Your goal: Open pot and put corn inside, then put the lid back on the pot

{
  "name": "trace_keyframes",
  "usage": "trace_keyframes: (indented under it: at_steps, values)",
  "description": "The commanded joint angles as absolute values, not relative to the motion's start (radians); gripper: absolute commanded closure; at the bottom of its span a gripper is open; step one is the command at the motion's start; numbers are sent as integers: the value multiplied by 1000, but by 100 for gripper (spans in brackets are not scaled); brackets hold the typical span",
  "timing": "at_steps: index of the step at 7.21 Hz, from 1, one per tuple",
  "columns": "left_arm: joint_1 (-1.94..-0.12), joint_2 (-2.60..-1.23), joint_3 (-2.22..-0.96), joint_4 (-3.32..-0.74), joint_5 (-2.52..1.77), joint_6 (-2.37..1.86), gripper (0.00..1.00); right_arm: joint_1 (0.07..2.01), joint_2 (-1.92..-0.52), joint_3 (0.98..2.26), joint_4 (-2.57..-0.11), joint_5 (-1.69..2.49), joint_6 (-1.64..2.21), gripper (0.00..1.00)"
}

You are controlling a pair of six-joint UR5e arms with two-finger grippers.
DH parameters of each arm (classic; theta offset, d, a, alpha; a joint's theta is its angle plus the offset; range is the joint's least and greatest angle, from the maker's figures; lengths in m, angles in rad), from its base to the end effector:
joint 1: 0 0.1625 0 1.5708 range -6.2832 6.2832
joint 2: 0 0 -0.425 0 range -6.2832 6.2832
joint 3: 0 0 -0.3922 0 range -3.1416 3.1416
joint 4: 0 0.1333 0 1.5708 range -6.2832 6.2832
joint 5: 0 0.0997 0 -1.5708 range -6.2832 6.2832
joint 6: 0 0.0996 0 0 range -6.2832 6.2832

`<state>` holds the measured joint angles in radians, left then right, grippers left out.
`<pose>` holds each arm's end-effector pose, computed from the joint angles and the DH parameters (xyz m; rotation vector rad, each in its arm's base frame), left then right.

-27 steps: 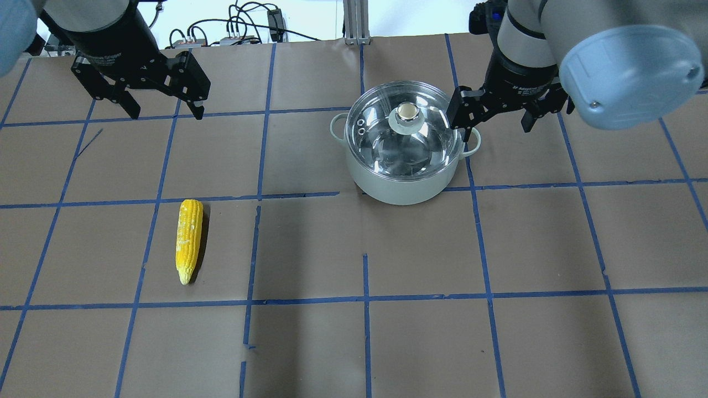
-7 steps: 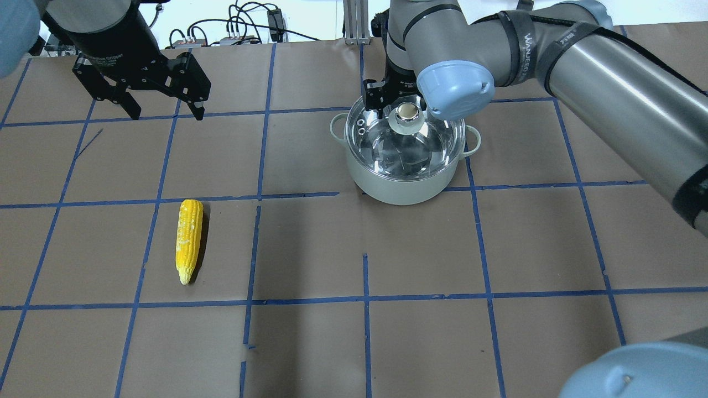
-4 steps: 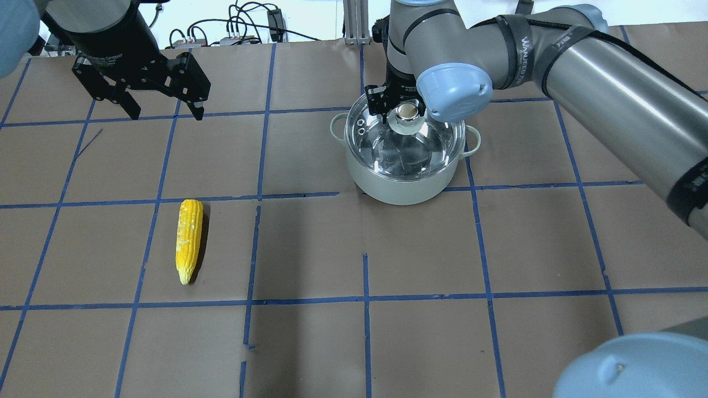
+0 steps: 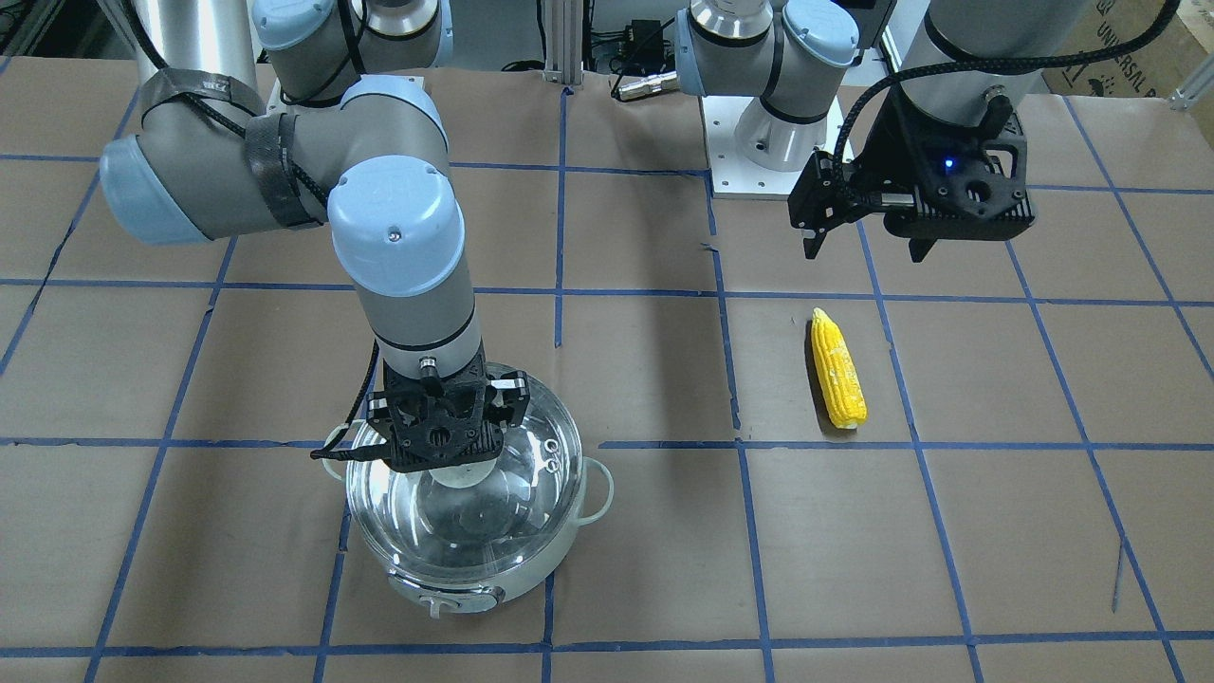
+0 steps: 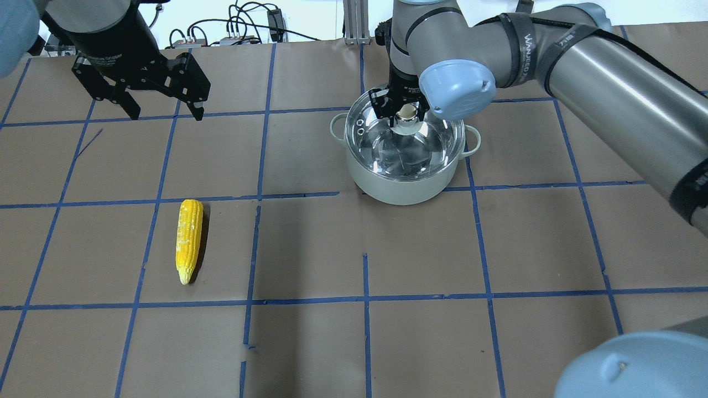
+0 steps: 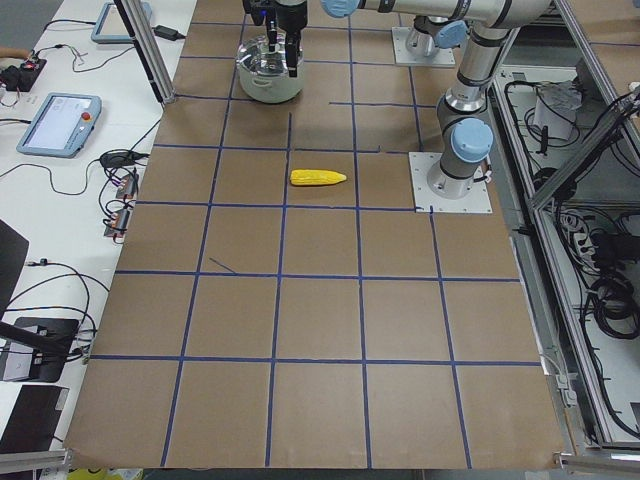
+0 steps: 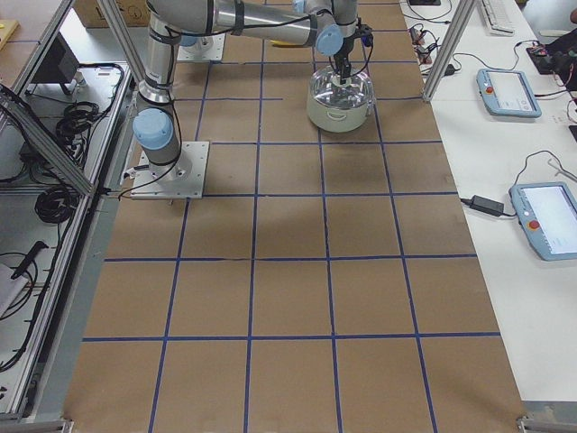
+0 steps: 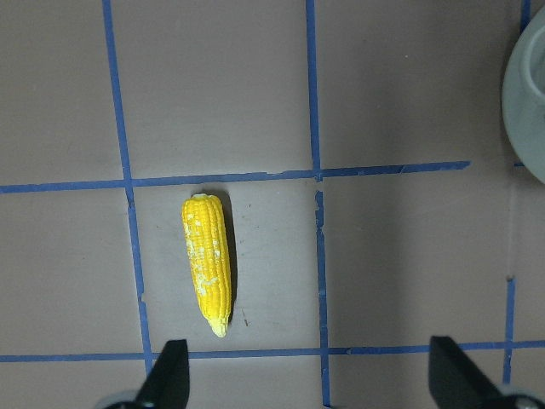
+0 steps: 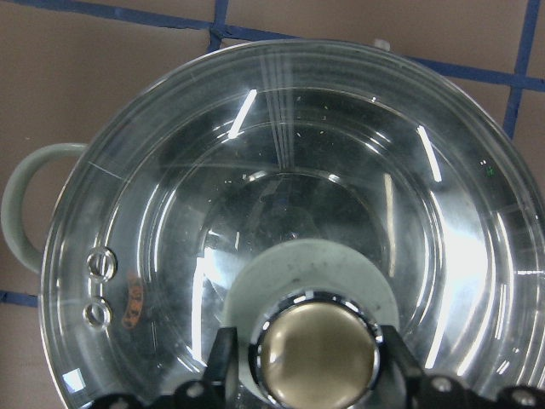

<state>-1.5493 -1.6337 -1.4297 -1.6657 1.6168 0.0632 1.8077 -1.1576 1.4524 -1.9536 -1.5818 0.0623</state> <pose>-0.1176 -0.5184 0.5161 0.0651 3.0955 0.0289 0.2820 -0.6047 0.3473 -0.2727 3.1244 -0.1391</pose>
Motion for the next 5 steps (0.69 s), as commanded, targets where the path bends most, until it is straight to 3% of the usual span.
trace_keyframes:
  at_steps: [1,5]
  values:
    - [-1549,-1634,-1430,-1666,1617,63,0,1807,-1158,1434,-1908,-1580,63,56]
    - [-1549,-1634,-1434,-1670,1617,64,0,1751,-1239,1260,-1580,-1583,14,63]
